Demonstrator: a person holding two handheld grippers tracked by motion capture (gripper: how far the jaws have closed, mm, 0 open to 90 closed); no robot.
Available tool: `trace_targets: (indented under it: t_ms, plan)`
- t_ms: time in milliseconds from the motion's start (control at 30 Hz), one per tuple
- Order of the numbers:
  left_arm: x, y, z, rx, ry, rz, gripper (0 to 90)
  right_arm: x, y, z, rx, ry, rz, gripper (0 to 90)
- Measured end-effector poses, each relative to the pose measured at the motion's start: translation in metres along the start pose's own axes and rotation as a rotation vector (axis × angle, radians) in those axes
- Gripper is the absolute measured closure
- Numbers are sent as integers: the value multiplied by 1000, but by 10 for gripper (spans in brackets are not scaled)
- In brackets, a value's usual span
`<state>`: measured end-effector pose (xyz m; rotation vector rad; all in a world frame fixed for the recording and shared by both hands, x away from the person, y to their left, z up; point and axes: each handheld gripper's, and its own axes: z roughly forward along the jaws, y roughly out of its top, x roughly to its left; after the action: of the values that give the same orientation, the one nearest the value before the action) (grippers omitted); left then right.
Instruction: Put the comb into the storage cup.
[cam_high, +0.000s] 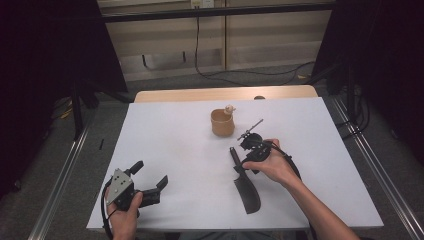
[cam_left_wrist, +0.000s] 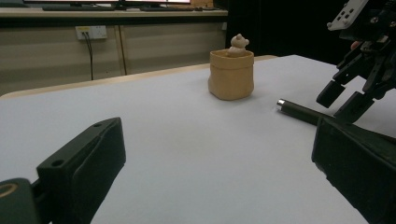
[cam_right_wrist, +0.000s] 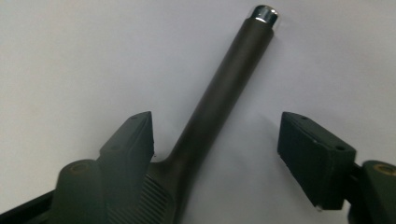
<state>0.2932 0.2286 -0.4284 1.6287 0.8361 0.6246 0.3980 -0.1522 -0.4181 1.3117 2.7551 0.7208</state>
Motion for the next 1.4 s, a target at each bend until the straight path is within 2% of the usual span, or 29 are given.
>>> trace_targets:
  t_ms: [167,267,500,700,967,1333,1400]
  plan:
    - [0,0,0,-2,-1,0,29,3,3,3,28,8,8,338]
    - [0,0,0,2,-2,3,29,4,4,4,48,22,32,441]
    - [1,0,-1,-1,0,0,29,8,5,7,80,-3,65,502]
    - [1,0,0,0,1,0,29,9,3,10,89,-4,78,550]
    - [1,0,0,2,2,-1,29,13,5,11,112,-46,91,578]
    - [0,0,1,4,0,7,29,14,7,13,128,-96,107,714]
    - [0,0,1,8,2,8,29,15,7,13,134,-107,93,721]
